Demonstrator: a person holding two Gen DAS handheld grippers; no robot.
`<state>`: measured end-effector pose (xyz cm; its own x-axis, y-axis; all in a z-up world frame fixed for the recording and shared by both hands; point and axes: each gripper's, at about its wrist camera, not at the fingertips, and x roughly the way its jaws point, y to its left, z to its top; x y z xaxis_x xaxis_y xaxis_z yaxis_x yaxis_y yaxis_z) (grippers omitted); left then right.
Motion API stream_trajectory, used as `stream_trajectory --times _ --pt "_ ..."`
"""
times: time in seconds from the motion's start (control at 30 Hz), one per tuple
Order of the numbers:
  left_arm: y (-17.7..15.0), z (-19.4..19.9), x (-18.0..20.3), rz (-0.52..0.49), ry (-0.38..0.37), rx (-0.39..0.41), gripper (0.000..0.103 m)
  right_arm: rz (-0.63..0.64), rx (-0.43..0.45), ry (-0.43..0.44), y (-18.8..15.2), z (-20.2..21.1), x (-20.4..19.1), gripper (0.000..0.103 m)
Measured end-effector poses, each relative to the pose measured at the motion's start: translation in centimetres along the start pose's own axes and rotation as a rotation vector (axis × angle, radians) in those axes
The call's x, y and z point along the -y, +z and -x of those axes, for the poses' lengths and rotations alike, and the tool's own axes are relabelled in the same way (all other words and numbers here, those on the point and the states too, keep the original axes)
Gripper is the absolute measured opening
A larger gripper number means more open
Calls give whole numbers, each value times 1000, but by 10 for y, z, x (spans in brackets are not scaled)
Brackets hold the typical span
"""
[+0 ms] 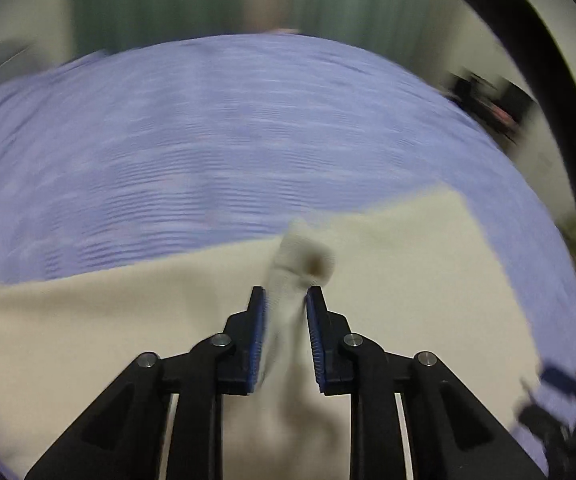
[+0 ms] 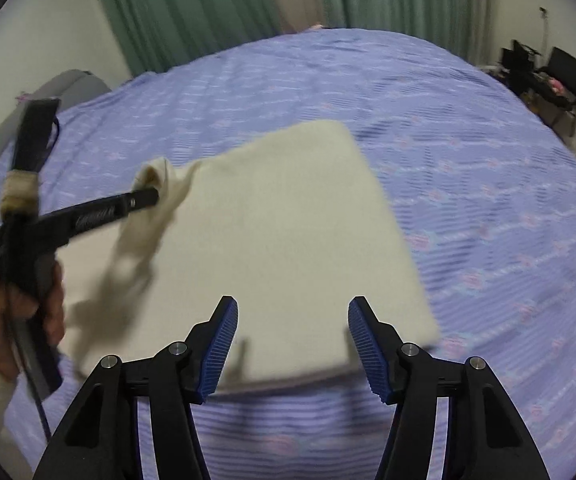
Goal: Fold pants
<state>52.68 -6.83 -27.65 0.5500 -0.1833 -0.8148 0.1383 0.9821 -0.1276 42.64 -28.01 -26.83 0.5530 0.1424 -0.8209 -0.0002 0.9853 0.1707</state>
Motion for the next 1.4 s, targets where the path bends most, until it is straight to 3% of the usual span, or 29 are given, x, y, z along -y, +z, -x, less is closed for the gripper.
stream_trajectory --times 0.07,0.13,0.2,0.27,0.3,0.4,0.47,0.5,0.57,0.67,0.73,0.83,0.87,0.93,1.0,1.1,1.17,1.37,1.4 --pt "3 -7 -36 99 -2 -45 32 16 -1 34 -2 -2 -14 60" --pt "3 -9 -53 152 -98 -71 54 21 -11 76 -6 -5 -29 60" --pt "3 -11 -54 140 -214 -79 69 35 -21 122 -10 -9 -43 60" --pt "4 -22 -48 102 -309 -102 69 52 -28 155 -15 -9 -54 60" --pt "6 -31 -47 86 -317 -125 69 66 -35 172 -18 -11 -61 60" --pt "5 -62 -46 63 -276 -217 63 88 -56 187 -24 -17 -74 57" --pt "3 -62 -48 67 -279 -206 42 88 -72 204 -26 -24 -79 55" --pt "4 -59 -52 73 -304 -208 20 87 -81 217 -27 -28 -81 54" --pt "9 -46 -59 94 -370 -174 18 95 -104 226 -30 -34 -85 51" --pt "21 -29 -59 3 -351 -102 18 124 -129 221 -37 -42 -90 50" --pt "20 -39 -58 -50 -297 -139 22 133 -131 207 -39 -46 -94 50" --pt "21 -41 -61 -138 -187 -200 49 128 -150 181 -38 -48 -98 50" --pt "23 -32 -67 -149 -177 -178 53 121 -145 178 -38 -44 -98 50" --pt "29 -3 -86 -193 -155 -81 78 108 -121 187 -35 -34 -99 50" --pt "34 13 -91 -288 -109 -21 76 92 -100 181 -28 -28 -102 50" --pt "40 3 -97 -448 -62 -118 55 63 -81 199 -25 -17 -115 50" --pt "37 -13 -94 -522 -79 -197 53 40 -82 246 -28 -16 -130 50" --pt "31 -51 -79 -631 -49 -247 47 23 -151 297 -49 -28 -171 50" --pt "28 -57 -76 -638 -39 -253 35 -8 -161 300 -51 -32 -170 50"
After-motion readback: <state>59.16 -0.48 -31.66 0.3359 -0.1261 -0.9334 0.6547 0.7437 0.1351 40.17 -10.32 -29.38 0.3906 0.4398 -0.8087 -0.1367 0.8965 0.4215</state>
